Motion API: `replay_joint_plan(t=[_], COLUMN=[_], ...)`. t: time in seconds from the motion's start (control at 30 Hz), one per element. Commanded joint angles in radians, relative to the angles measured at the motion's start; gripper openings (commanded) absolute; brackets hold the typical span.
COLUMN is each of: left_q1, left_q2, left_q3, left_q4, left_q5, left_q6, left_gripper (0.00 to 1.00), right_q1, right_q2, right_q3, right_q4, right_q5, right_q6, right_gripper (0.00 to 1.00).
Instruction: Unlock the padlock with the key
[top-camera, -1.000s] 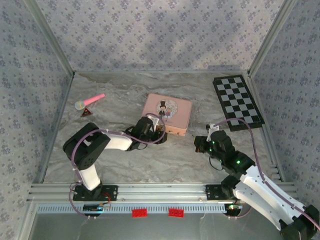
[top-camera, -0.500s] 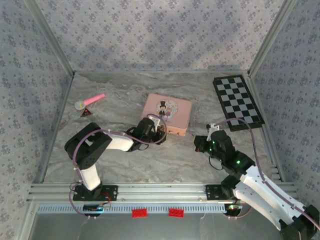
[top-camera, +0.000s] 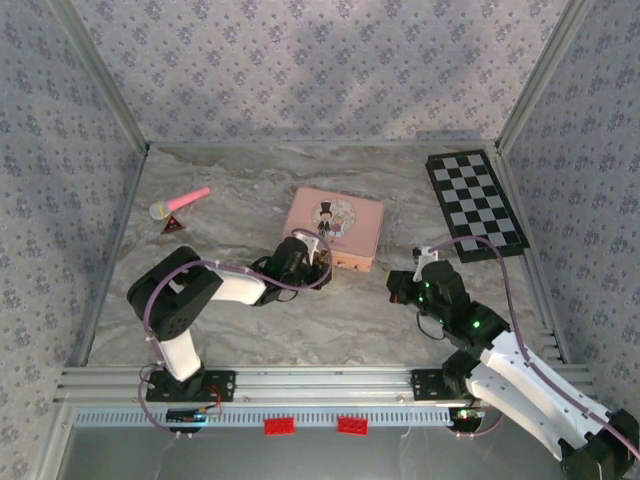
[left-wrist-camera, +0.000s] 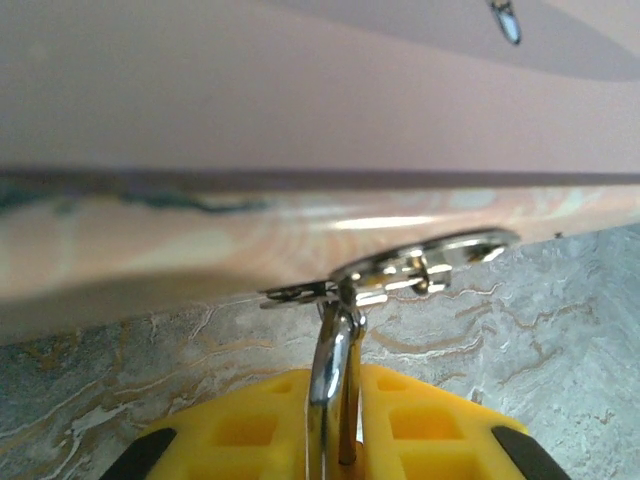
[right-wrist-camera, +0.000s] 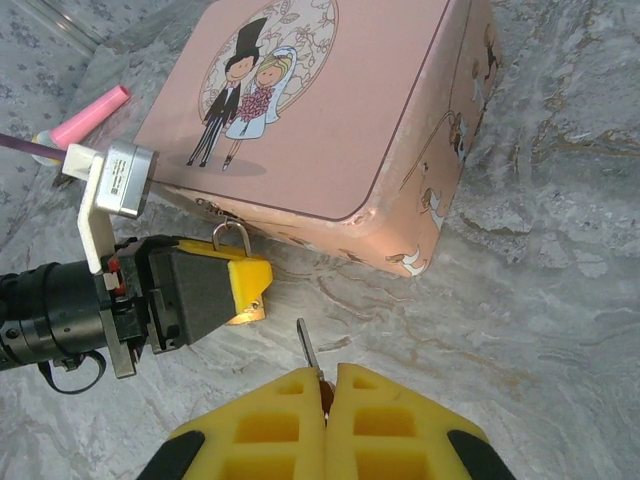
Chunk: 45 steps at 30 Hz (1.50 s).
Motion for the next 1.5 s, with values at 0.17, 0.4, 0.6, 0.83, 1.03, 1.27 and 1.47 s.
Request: replay_joint_plan(t=[0.17, 0.4, 0.6, 0.83, 1.03, 1.27, 1.47], left_q1=[-0.019, -0.034, -0.034, -0.039, -0.024, 0.026, 0.041], left_q2=[-0.038, 0.043, 0.125, 0.109, -0.001, -0.116, -0.207], left_q3=[-0.005, 0.137, 0.291, 0.3, 0.14, -0.003, -0.094], left_q4=[0.033, -0.069, -0.122, -0.156, -0.141, -0.168, -0.181], left_q5=[-0.025, -0.081, -0.121, -0.258, -0.372, -0.431, -0.484], left_q6=[-0.109, -0.22, -0.309, -0.48, -0.609, -0.685, -0.7], left_gripper=[0.12, 0.07, 0.04, 0.01, 0.0, 0.0, 0.0], right_q1=[0.009, 0.009, 0.004, -0.004, -0.008, -0.012, -0.014], right_q2=[-0.001, 0.0, -0.024, -0.02, -0.012, 0.014, 0.012], right_q3=[-0.065, -0.091, -0.074, -0.068, -0.086, -0.075, -0.083], right_q4=[0.086, 0.1, 0.062, 0.059, 0.082, 0.102, 0.13], right_q5=[-0.024, -0.018, 0.001, -0.011, -0.028, -0.043, -0.059], right_q6=[0.091, 0.111, 0.09, 0.083, 0.083, 0.071, 0.063], right_gripper=[0.0, 0.0, 0.0, 0.0, 0.0, 0.0, 0.0])
